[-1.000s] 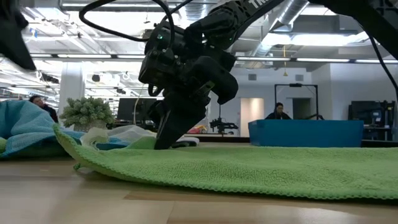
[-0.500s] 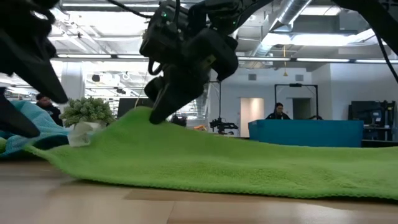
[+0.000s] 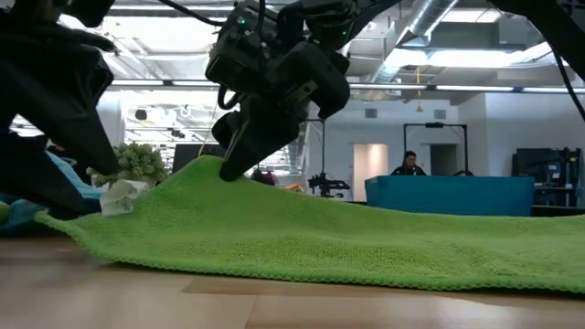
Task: Fold microfiber towels
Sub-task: Fold the right green microfiber cloth
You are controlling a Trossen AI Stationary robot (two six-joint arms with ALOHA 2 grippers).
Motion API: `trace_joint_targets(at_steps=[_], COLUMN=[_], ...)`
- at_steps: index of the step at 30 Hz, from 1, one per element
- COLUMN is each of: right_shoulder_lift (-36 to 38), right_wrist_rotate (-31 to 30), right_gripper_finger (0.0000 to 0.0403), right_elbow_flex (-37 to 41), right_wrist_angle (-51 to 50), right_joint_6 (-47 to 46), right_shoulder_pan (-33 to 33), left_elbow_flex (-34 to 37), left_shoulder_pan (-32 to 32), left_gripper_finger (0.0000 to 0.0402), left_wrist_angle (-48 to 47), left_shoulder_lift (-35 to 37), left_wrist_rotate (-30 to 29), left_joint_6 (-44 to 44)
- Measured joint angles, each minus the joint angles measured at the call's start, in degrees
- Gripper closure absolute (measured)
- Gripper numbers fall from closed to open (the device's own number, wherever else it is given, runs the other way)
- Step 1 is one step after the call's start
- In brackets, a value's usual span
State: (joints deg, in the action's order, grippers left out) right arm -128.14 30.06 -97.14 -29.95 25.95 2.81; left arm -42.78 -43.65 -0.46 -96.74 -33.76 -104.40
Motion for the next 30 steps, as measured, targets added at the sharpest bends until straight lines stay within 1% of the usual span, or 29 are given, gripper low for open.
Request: trace_joint_targets(at_steps=[4,8,17,25,27,30], right_shoulder_lift=[0.0,0.0,0.0,-0.1,-0.1,-0.1], right_wrist_rotate=[0.0,0.0,0.8,1.5,1.5,1.5], right_gripper_finger=[0.0403,0.0403,0.0403,0.0402,0.0402,0.0402], right_elbow_flex=[0.0,0.0,0.0,0.0,0.0,0.0], right_wrist_angle=[0.3,0.8,1.0,1.6,1.7,1.7], right_joint_6=[0.1,0.1,1.1,1.1,1.1,1.1], right_shoulder_pan=[0.0,0.0,0.1,0.1,0.1,0.1], left_elbow_flex=[-0.1,-0.2,-0.2,-0.1,-0.1,-0.1], left_shoulder_pan=[1.3,2.0,3.9,5.5,5.9,6.0], left_gripper_finger=[0.0230,0.0230,0.0230,0.0232,0.0242,0.0277], left_wrist_angle=[0.3,4.1,6.0,7.6,7.7,7.5], left_shoulder_lift=[-2.5,-4.6,-5.3,-5.4,-5.4,-5.4], left_wrist_rotate=[0.6,0.4,1.6,3.7,4.6,5.5], left_joint_6=[0.9,3.5,8.5,15.2,15.5,15.6])
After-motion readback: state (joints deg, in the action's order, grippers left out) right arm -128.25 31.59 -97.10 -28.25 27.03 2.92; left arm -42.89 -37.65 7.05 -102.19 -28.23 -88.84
